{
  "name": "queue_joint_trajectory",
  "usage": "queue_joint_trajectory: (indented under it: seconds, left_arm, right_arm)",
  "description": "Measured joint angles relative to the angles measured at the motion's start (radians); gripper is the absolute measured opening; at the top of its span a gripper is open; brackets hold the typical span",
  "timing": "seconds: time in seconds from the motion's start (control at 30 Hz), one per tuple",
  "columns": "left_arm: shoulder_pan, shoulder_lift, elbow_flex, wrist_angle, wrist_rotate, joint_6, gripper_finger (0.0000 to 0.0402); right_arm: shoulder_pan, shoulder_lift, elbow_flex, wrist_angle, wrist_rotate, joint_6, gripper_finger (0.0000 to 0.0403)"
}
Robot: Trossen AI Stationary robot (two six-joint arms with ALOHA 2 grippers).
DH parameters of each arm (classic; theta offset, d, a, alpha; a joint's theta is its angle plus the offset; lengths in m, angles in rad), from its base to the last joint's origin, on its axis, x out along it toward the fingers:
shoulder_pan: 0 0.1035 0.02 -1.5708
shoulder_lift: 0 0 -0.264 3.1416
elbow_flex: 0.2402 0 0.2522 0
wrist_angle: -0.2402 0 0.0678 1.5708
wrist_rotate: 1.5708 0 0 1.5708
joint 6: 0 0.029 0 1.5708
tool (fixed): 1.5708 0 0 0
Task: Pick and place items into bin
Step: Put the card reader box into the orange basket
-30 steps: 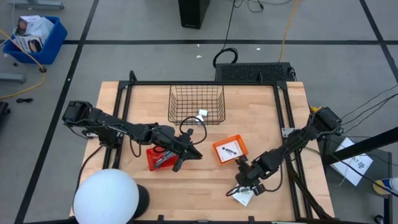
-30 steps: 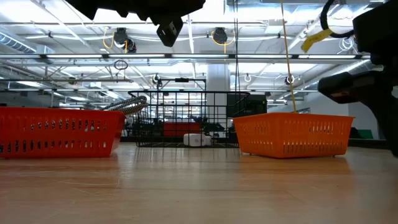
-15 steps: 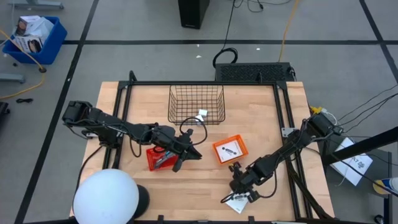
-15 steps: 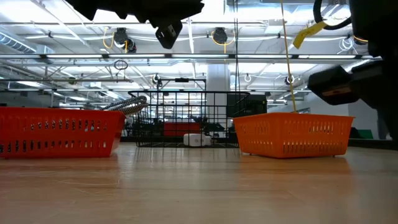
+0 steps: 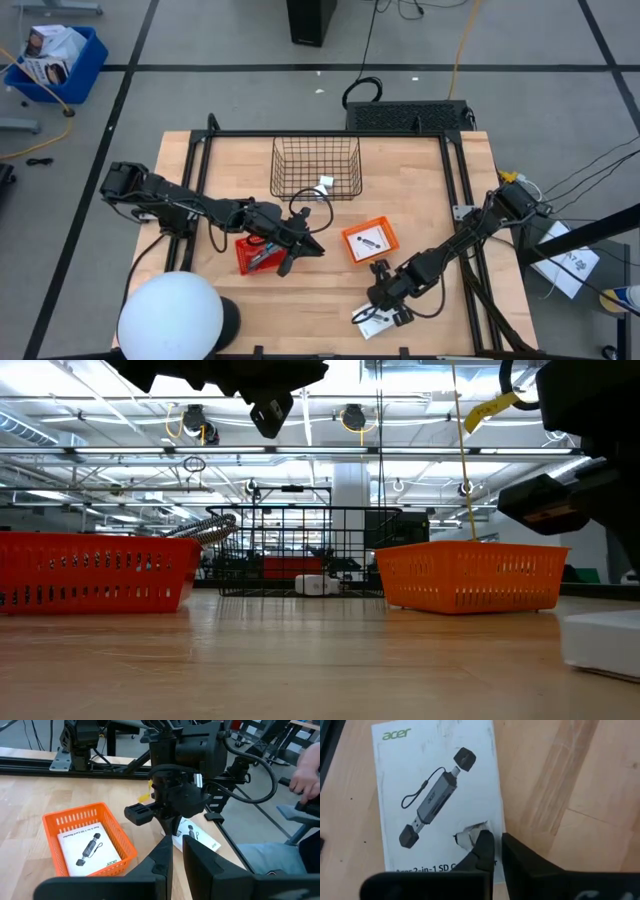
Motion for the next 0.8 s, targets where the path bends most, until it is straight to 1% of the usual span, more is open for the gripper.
queue_joint_trajectory:
  seconds: [0.17, 0.23, 0.47, 0.63, 0.8]
  left_arm:
    - [0.000, 0.000, 0.000, 0.000, 0.000, 0.000, 0.0047]
    - [0.000, 0.000, 0.000, 0.000, 0.000, -0.001, 0.0047]
    - [0.000, 0.000, 0.000, 0.000, 0.000, -0.002, 0.0047]
    - [0.000, 0.000, 0.000, 0.000, 0.000, -0.002, 0.0047]
    - [0.000, 0.000, 0.000, -0.001, 0.000, -0.001, 0.0047]
  right_arm:
    - [0.006, -0.071, 0.017, 0.006, 0.063, 0.002, 0.0008]
    - [0.005, -0.092, 0.019, 0.002, 0.070, 0.002, 0.0006]
    - [0.005, -0.097, 0.019, 0.029, 0.068, 0.015, 0.0001]
    - [0.017, -0.099, 0.046, 0.027, 0.071, -0.002, 0.0000]
    - [0.025, -0.148, 0.074, 0.015, 0.121, -0.009, 0.0002]
